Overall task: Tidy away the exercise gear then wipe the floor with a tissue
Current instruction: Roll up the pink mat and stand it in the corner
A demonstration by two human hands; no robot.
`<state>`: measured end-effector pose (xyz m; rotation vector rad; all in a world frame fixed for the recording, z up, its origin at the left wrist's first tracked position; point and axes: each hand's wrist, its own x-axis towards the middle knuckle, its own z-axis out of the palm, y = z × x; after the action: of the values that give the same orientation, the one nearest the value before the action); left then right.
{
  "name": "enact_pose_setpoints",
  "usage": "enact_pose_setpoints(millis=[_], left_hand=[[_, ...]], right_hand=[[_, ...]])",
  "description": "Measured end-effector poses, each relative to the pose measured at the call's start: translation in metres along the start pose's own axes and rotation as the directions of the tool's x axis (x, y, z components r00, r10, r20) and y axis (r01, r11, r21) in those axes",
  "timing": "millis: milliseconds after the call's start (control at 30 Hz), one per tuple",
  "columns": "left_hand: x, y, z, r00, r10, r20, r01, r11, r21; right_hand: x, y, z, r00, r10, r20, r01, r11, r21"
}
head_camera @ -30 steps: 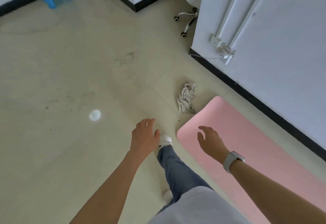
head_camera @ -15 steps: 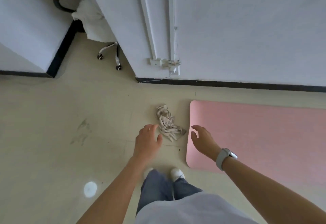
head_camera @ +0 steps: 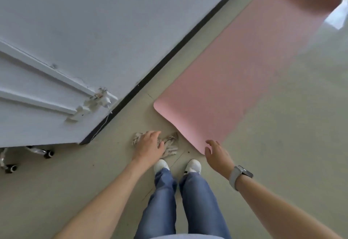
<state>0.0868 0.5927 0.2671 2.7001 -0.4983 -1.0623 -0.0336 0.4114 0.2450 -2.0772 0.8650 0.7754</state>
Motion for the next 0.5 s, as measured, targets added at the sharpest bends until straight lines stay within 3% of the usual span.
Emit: enact_pose_setpoints(millis=[167,300,500], left_hand=[[0.082,0.007,0.031,0.994,0.109,0.032,-0.112,0.989,0.099],[0.167,-0.004,0.099,0.98,0.182,0.079,-0.192,0.969,0.154],[0.304,-0.059,0.234,0.955,0.263,0.134,-0.282,0.948,0.148]], right_hand=[[0.044,0.042,0.028,0.999,0.031,-0.041,-0.027,0.997,0.074],[0.126,0.091,0.077,0.997,0.044,-0.059,-0.039,0.995,0.092],[0.287,0.163,0.187,0.999,-0.023,-0.032,0.02,0.994,-0.103]])
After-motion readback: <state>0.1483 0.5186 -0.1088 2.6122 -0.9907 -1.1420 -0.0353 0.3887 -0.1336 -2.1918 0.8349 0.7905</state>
